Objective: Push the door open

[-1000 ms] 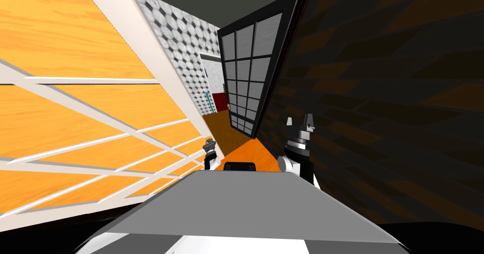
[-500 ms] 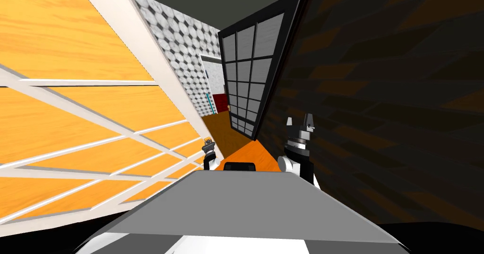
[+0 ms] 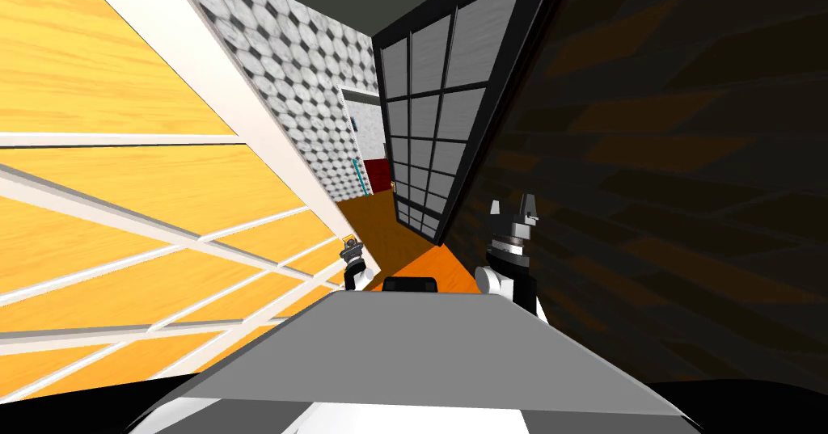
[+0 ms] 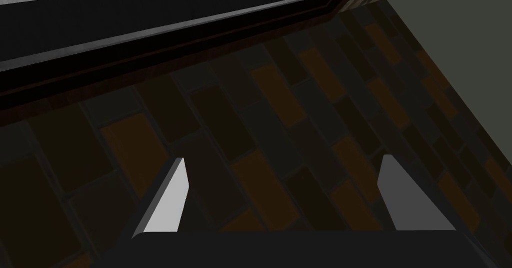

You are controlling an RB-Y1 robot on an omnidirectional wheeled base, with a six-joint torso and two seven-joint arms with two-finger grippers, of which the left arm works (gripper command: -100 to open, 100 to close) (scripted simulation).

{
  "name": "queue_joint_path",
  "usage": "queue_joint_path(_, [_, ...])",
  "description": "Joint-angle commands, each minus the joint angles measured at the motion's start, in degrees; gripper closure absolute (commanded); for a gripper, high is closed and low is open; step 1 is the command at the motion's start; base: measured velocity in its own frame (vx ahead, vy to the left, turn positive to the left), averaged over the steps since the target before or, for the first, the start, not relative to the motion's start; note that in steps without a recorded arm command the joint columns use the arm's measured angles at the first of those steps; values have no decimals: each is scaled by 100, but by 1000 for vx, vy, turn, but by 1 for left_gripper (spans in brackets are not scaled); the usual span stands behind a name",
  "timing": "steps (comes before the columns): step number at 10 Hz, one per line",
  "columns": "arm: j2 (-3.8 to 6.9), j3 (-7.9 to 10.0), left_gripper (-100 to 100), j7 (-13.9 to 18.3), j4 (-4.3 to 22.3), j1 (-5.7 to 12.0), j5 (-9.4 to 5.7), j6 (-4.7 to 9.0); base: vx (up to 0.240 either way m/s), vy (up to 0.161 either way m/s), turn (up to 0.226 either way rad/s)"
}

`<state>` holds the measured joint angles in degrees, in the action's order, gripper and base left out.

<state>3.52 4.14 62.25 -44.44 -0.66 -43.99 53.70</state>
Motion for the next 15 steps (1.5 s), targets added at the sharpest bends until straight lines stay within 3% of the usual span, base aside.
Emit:
queue_joint_path(1, [77, 160, 100, -50, -50, -23, -110, 17, 207, 74, 27])
queue_joint_path(9, [127, 672, 100, -199, 0, 4, -506, 121, 167, 57, 45])
queue_joint_path(15, [80, 1068, 100, -314, 39, 25, -812, 201, 206, 59, 57])
